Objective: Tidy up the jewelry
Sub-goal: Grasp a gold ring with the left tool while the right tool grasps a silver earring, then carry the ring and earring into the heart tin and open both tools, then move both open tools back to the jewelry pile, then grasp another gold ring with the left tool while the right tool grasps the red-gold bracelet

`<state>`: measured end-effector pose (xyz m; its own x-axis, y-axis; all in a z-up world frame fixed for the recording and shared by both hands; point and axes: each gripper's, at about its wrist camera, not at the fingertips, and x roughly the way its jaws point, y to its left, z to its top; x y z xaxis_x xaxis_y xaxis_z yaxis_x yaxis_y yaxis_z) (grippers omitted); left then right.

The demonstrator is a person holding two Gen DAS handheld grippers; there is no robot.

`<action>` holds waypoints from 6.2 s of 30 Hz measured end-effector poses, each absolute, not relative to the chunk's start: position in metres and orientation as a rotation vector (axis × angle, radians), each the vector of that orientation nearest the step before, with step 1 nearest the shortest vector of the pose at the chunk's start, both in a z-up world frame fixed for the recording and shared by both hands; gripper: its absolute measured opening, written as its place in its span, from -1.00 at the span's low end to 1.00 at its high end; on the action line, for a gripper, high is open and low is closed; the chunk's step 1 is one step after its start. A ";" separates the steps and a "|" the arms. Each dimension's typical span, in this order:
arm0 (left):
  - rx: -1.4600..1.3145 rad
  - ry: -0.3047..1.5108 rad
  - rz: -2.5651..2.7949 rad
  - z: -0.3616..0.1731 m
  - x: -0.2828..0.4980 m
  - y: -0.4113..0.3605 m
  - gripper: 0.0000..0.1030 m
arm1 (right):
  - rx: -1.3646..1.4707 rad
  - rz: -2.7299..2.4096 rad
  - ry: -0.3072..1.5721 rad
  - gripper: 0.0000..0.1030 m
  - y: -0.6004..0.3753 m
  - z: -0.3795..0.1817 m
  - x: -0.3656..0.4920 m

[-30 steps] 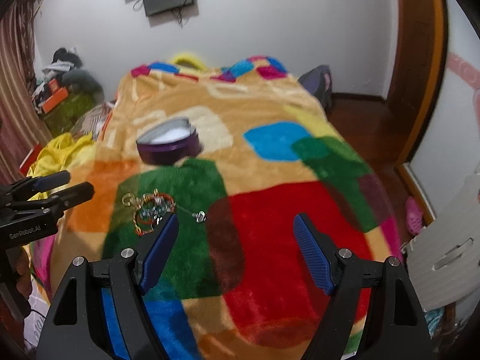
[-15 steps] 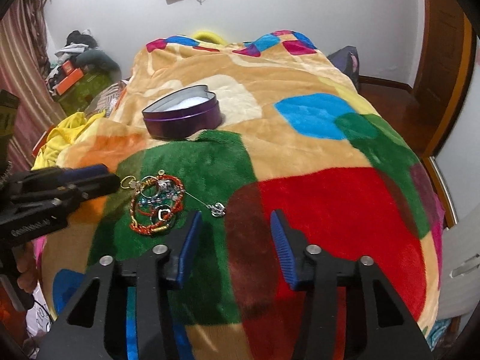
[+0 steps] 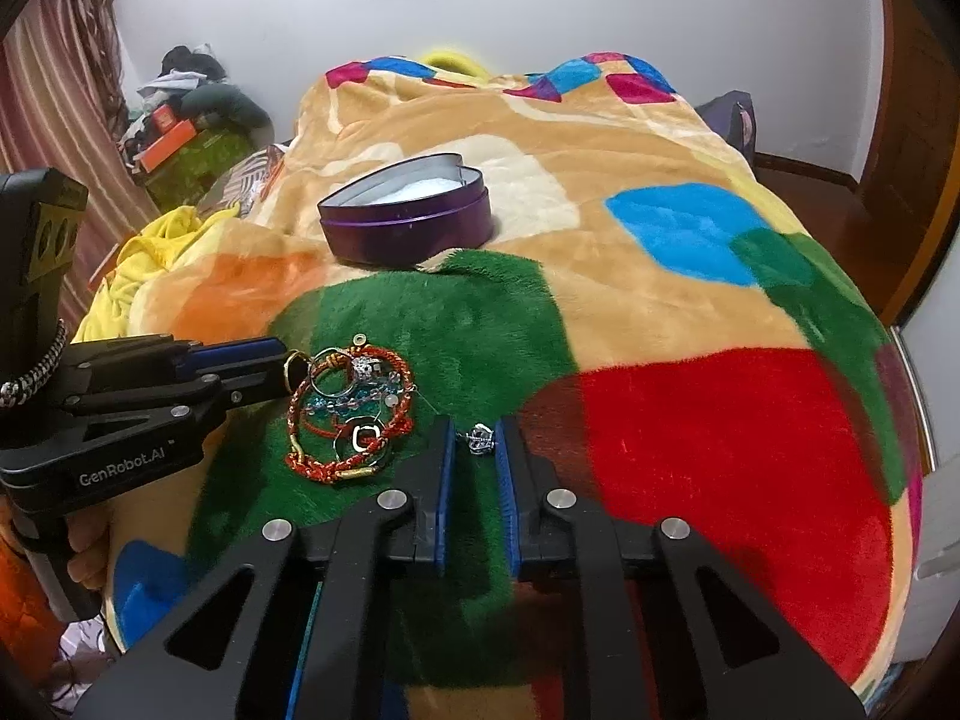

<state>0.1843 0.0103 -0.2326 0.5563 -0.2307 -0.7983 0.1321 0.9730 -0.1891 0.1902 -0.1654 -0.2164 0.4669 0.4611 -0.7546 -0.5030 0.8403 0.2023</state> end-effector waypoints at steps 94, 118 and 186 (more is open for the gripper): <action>-0.072 0.880 -0.221 -0.199 0.280 0.034 -0.59 | -0.200 0.723 0.886 -0.80 -0.094 -0.193 0.285; -0.016 0.816 -0.162 -0.151 0.215 0.030 -0.34 | -0.181 0.626 0.721 -0.57 -0.135 -0.130 0.227; 0.020 0.961 -0.230 -0.231 0.185 -0.009 -0.65 | -0.206 0.703 0.899 -0.94 -0.133 -0.221 0.203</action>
<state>0.1850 -0.0087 -0.2311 0.5499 -0.1857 -0.8143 0.2031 0.9754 -0.0853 0.2031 -0.1330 -0.2213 0.4187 0.4725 -0.7755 -0.6381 0.7607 0.1190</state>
